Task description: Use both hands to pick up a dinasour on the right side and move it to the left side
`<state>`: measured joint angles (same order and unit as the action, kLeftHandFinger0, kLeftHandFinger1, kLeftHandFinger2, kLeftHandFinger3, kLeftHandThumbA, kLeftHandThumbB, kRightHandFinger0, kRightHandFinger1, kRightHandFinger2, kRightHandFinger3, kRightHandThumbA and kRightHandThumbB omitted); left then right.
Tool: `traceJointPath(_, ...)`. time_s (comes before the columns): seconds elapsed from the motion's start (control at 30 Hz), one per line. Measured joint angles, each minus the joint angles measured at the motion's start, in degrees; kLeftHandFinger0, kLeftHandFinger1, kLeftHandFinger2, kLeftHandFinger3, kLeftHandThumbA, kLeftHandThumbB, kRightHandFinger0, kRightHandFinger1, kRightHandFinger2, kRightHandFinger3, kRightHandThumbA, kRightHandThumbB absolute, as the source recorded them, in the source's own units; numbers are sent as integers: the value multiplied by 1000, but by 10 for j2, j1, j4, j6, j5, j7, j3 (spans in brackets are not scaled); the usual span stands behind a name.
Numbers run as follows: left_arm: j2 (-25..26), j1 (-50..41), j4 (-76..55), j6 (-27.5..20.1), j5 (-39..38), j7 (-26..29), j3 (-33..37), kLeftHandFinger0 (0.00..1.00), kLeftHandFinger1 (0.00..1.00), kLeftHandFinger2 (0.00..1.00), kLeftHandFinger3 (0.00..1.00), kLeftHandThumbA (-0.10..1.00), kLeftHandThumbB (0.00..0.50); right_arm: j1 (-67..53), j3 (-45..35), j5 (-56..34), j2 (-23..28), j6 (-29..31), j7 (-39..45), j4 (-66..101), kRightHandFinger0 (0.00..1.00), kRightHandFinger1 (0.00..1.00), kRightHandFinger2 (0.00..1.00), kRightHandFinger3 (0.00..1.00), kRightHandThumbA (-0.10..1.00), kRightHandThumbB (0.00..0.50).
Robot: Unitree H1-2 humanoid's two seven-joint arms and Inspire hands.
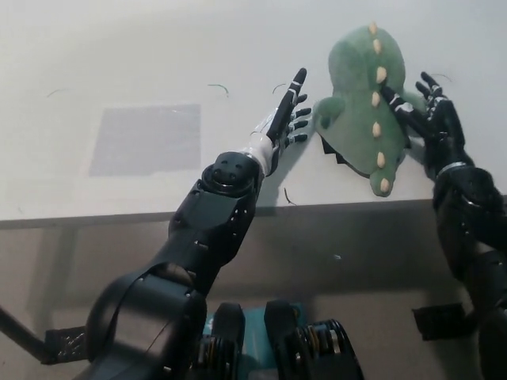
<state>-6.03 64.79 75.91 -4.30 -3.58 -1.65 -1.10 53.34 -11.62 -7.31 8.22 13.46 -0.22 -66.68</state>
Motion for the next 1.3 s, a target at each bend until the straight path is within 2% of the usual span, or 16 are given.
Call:
traceJointPath(0.03,-3,1,1,-1,0,3,-2,1000,1000,1000,1000,1000,487,0,0,-2,-7,1,-2,0,1000,1000,1000,1000,1000,305)
traceJointPath(0.07,-6,2,2,-1,-1,7,-5,1000,1000,1000,1000,1000,495,0,0,-3,-12,3,-2,2,1000,1000,1000,1000,1000,339)
traceJointPath(0.17,-19,5,5,-2,-3,23,-14,1000,1000,1000,1000,1000,500,-1,0,-8,-29,9,-3,8,1000,1000,1000,1000,1000,367)
traceJointPath(0.27,-27,9,9,-2,-5,35,-23,1000,1000,1000,1000,1000,494,-2,1,-10,-40,10,-3,19,1000,1000,1000,1000,1000,367)
traceJointPath(0.37,-30,13,13,-2,-9,34,-28,1000,1000,1000,1000,1000,471,-2,9,-8,-42,11,-6,38,1000,1000,1000,1000,1000,300)
traceJointPath(0.43,-31,18,17,-2,-11,32,-28,1000,1000,1000,1000,1000,463,-1,14,-6,-42,11,-11,49,1000,1000,1000,1000,1000,320)
traceJointPath(0.47,-31,20,19,-2,-12,32,-28,1000,1000,1000,1000,1000,436,-1,16,-5,-42,11,-14,53,1000,1000,1000,1000,1000,286)
traceJointPath(0.53,-33,26,19,-2,-15,32,-29,1000,1000,1000,1000,1000,408,-1,18,-3,-41,11,-21,62,1000,1000,1000,1000,1000,308)
traceJointPath(0.63,-34,30,19,-3,-18,31,-31,1000,1000,1000,1000,1000,400,-1,21,-2,-39,12,-24,69,1000,1000,1000,1000,1000,306)
traceJointPath(0.73,-36,31,20,-3,-19,27,-32,1000,1000,1000,1000,1000,358,-1,28,1,-35,12,-28,73,1000,1000,1000,1000,1000,320)
traceJointPath(0.9,-36,31,21,-3,-21,22,-33,1000,1000,1000,1000,1000,340,-1,29,2,-34,12,-32,73,1000,1000,1000,1000,1000,336)
traceJointPath(0.93,-36,31,21,-3,-21,21,-34,1000,1000,1000,1000,1000,348,-1,30,3,-35,12,-34,74,1000,1000,1000,1000,1000,323)
traceJointPath(1.0,-35,31,21,-4,-22,19,-35,1000,1000,1000,1000,1000,342,-1,32,5,-36,12,-39,77,1000,1000,1000,1000,1000,240)
traceJointPath(1.13,-33,31,21,-4,-25,15,-36,1000,1000,1000,1000,1000,338,-1,37,8,-37,13,-45,78,1000,1000,1000,1000,1000,227)
traceJointPath(1.17,-33,31,21,-4,-25,14,-36,1000,1000,1000,1000,1000,330,-1,37,8,-38,14,-45,78,1000,1000,1000,1000,1000,204)
traceJointPath(1.3,-30,27,21,-4,-26,14,-36,1000,1000,1000,1000,1000,354,-2,38,8,-44,16,-45,77,1000,1000,1000,1000,1000,174)
